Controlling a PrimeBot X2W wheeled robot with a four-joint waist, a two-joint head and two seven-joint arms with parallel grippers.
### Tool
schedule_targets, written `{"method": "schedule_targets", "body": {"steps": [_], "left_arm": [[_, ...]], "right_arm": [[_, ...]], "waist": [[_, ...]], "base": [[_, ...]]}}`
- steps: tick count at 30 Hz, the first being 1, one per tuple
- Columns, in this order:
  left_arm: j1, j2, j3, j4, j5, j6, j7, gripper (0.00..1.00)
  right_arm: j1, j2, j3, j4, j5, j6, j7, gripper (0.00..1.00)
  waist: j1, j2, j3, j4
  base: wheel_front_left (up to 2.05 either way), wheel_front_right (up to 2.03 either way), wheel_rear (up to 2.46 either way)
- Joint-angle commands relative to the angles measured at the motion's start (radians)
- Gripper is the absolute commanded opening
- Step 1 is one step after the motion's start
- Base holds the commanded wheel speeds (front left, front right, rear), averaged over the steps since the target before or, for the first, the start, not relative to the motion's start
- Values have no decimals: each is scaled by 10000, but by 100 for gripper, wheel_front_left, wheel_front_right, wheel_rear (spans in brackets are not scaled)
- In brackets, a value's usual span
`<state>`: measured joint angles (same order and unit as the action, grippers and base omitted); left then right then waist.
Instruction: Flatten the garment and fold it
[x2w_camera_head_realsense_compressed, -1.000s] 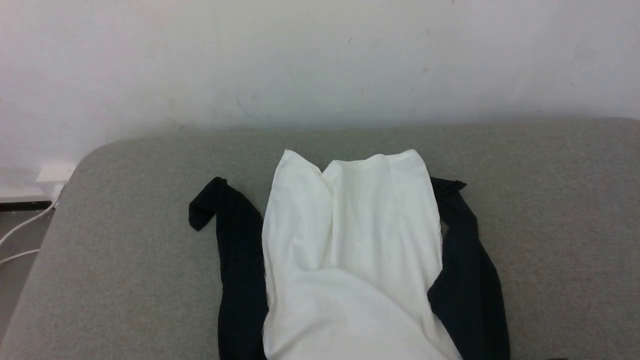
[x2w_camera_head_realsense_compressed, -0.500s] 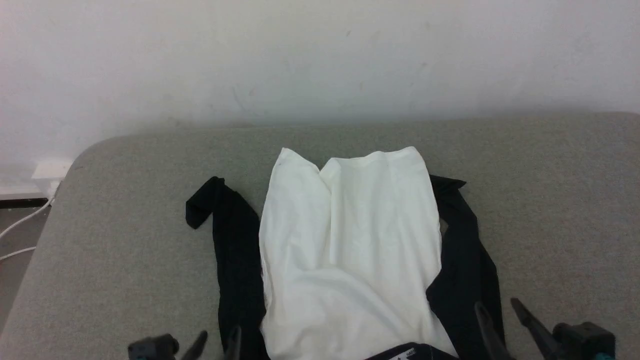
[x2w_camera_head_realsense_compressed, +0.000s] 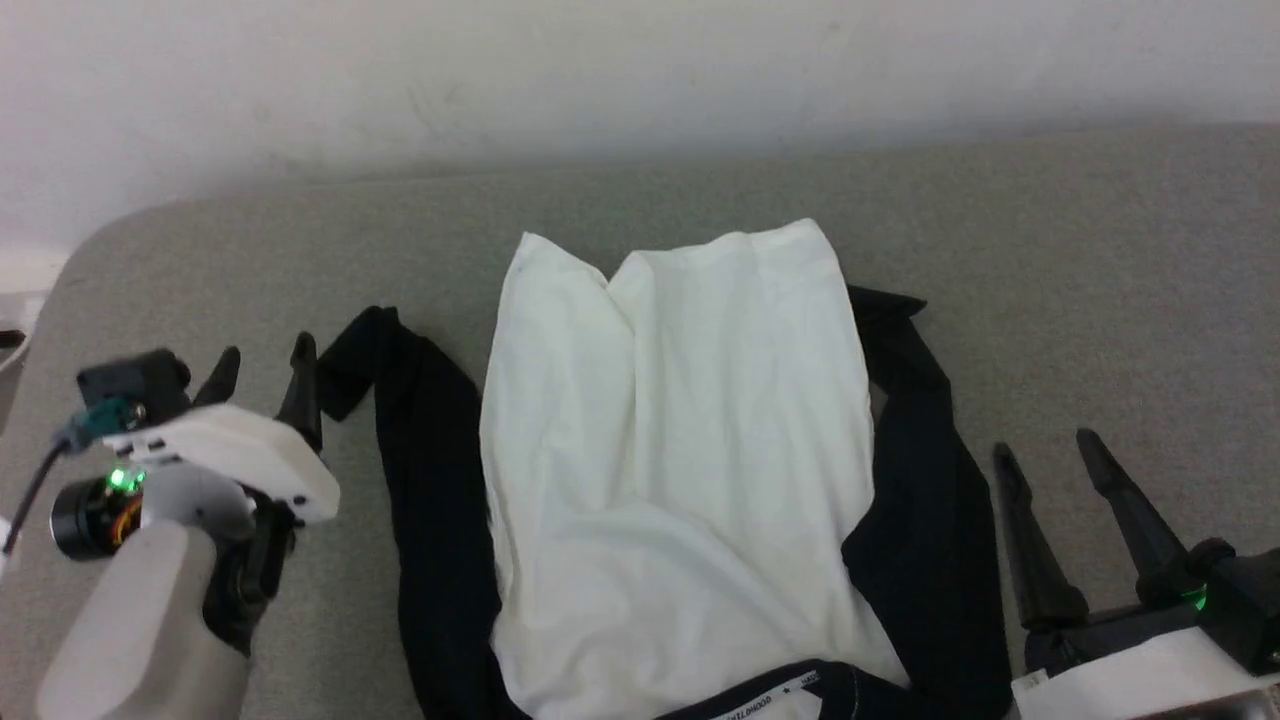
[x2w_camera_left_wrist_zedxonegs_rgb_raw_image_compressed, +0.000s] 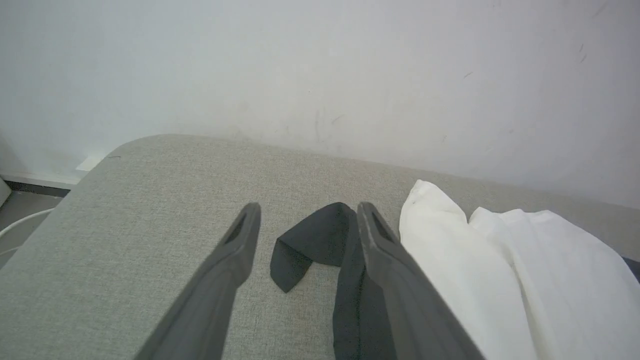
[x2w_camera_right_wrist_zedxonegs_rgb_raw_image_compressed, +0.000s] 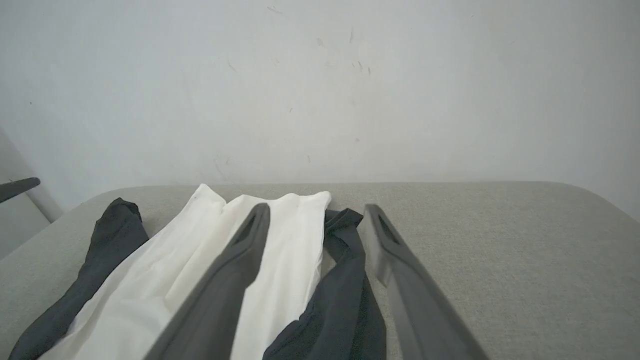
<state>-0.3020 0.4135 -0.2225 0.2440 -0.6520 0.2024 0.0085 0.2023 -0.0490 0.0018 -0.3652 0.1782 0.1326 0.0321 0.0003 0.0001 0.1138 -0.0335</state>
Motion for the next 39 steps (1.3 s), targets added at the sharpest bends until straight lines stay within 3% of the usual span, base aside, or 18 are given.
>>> {"method": "schedule_targets", "body": {"steps": [1,9,17,18,20,23,26,33,39], "left_arm": [[-676,89,-84,566,-98,-231,327,100],[-3059,613,-622,3230,-361,-1072,2813,100],[-4038,895,-1296,4778,-531,-1444,5635,100],[-4067,888,-1419,4933,-513,-1463,5953,91],[-4076,815,-1557,5217,-600,-1468,6574,0],[-4026,726,-1765,5467,-693,-1566,7300,0],[-4035,772,-1791,5437,-600,-1553,7010,0],[-4255,1081,-1513,4586,80,-1145,4238,0],[-4159,985,-1749,3411,570,-1063,3076,0]], "right_arm": [[-296,-13,44,-121,-23,-19,-80,100],[-886,-13,275,-71,168,-19,-266,100],[-1142,-13,434,237,334,-19,-382,100],[-1162,-13,445,271,357,-19,-385,100],[-1209,-13,460,325,400,-19,-410,100],[-1241,-13,444,420,421,-19,-420,100],[-1209,-13,323,517,455,-19,-433,100],[-847,-13,-335,620,469,-19,-344,100],[-551,-13,-1032,629,455,-19,-155,100]], "waist": [[-3,-1,747,-475],[-3,-1,1763,-967],[-3,-1,2153,-1203],[-3,-1,2163,-1215],[-3,-1,2169,-1229],[-3,-1,2094,-1217],[-3,-1,1879,-1130],[-3,-1,825,-687],[-3,-1,-4,-409]], "base": [[0,0,0],[0,0,0],[0,0,0],[0,0,0],[0,0,0],[0,0,0],[0,0,0],[0,0,0],[0,0,0]]}}
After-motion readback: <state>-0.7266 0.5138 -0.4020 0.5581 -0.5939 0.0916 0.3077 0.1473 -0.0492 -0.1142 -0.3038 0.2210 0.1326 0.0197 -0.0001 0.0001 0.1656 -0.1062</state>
